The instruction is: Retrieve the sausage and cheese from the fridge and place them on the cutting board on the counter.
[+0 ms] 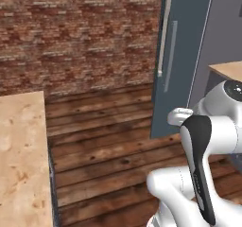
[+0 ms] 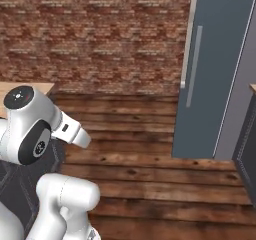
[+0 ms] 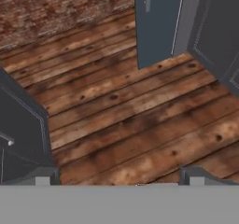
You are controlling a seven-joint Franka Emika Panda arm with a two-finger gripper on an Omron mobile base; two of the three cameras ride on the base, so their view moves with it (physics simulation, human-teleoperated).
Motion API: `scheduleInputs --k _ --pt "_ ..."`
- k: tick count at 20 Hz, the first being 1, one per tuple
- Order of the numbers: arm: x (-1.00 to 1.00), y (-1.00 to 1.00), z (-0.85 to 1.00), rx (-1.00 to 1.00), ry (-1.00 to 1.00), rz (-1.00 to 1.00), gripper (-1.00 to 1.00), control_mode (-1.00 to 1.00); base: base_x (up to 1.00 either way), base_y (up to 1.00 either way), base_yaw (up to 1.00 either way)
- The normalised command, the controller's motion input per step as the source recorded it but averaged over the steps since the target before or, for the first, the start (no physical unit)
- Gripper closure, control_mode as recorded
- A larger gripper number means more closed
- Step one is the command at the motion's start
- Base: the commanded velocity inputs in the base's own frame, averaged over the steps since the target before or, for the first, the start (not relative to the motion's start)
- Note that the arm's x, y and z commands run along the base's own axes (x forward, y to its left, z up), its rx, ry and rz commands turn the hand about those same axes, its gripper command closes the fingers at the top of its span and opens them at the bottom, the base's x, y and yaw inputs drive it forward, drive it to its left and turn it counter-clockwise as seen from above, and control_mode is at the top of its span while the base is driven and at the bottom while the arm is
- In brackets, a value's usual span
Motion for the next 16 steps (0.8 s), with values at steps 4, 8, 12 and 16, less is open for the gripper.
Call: scheduleInputs --k 4,8,12,16 --pt "0.00 0.00 0.00 0.00 0.00 0.00 -1.00 1.00 1.00 0.30 -0.11" --pt "0.00 0.00 0.00 0.00 0.00 0.00 -1.00 1.00 1.00 0.42 -0.13" --pt "0.00 0.00 0.00 0.00 0.00 0.00 -1.00 1.00 1.00 0.42 -0.15" --pt "0.00 0.00 0.00 0.00 0.00 0.00 -1.00 1.00 1.00 0.37 -0.16"
